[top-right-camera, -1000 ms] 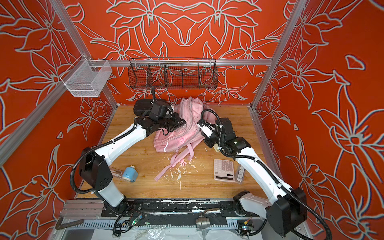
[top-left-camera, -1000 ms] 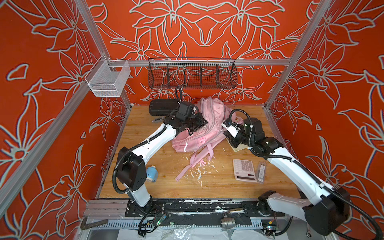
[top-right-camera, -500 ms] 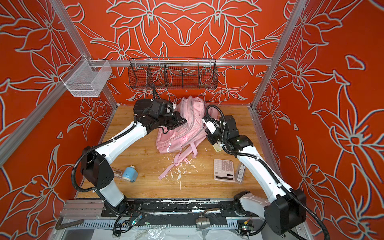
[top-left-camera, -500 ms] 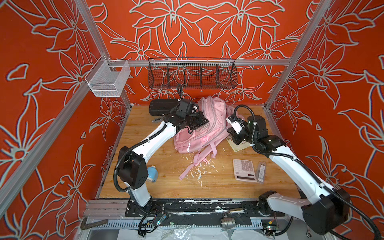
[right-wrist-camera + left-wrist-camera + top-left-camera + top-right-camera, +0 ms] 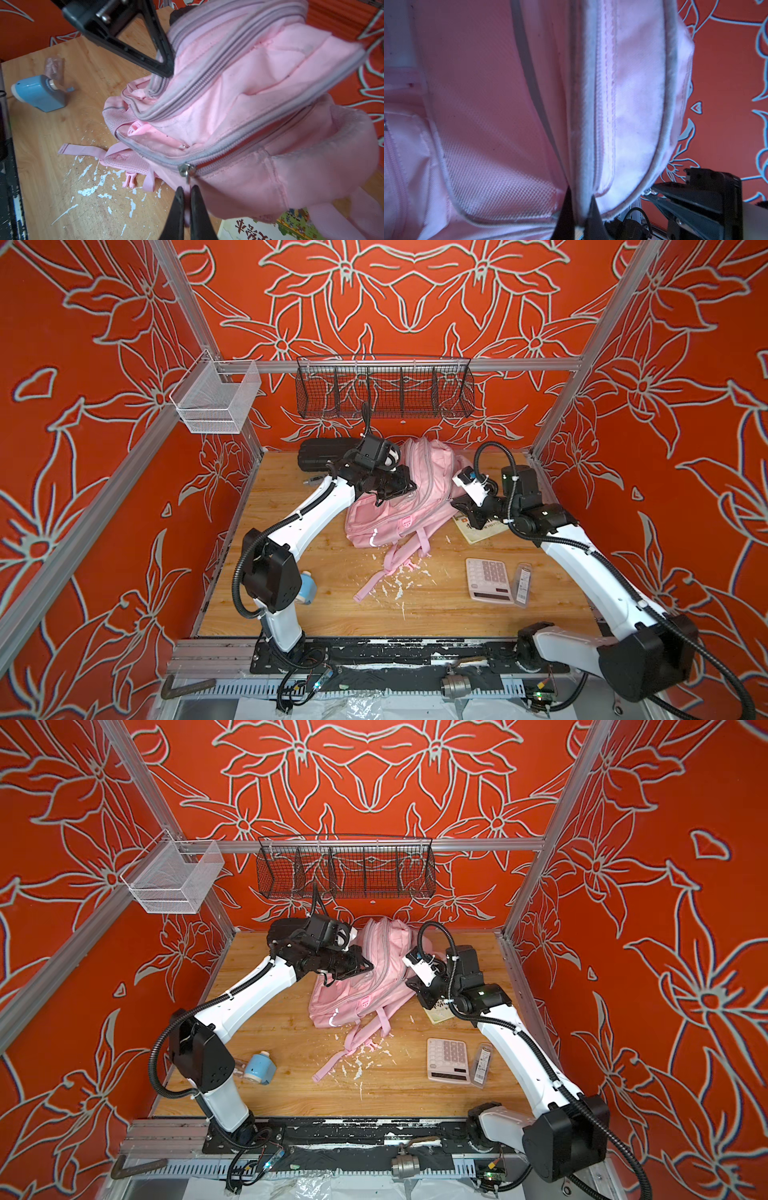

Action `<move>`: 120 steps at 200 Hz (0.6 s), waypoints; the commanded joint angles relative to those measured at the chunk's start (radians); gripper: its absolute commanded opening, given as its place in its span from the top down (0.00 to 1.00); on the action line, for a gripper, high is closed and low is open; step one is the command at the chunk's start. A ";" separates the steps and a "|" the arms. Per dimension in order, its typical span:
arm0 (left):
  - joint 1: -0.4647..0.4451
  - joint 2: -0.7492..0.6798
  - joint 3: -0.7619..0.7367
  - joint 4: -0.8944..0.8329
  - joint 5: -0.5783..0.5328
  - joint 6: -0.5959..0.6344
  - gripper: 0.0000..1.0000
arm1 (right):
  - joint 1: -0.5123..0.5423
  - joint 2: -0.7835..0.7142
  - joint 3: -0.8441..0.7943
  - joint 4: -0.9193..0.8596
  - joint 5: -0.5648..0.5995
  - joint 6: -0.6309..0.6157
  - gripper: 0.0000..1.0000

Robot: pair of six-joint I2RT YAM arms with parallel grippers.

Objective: Pack the student bag

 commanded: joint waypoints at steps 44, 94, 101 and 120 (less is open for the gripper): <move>-0.017 0.001 0.082 -0.013 -0.080 0.185 0.45 | 0.007 -0.023 0.013 -0.015 -0.065 0.021 1.00; -0.142 -0.079 -0.015 -0.076 -0.170 0.562 0.41 | 0.007 0.003 0.052 -0.044 -0.064 0.057 1.00; -0.164 -0.078 -0.030 -0.076 -0.185 0.596 0.41 | 0.008 0.003 0.054 -0.043 -0.068 0.060 1.00; -0.188 -0.060 -0.053 -0.083 -0.180 0.655 0.43 | 0.007 0.003 0.060 -0.051 -0.068 0.065 1.00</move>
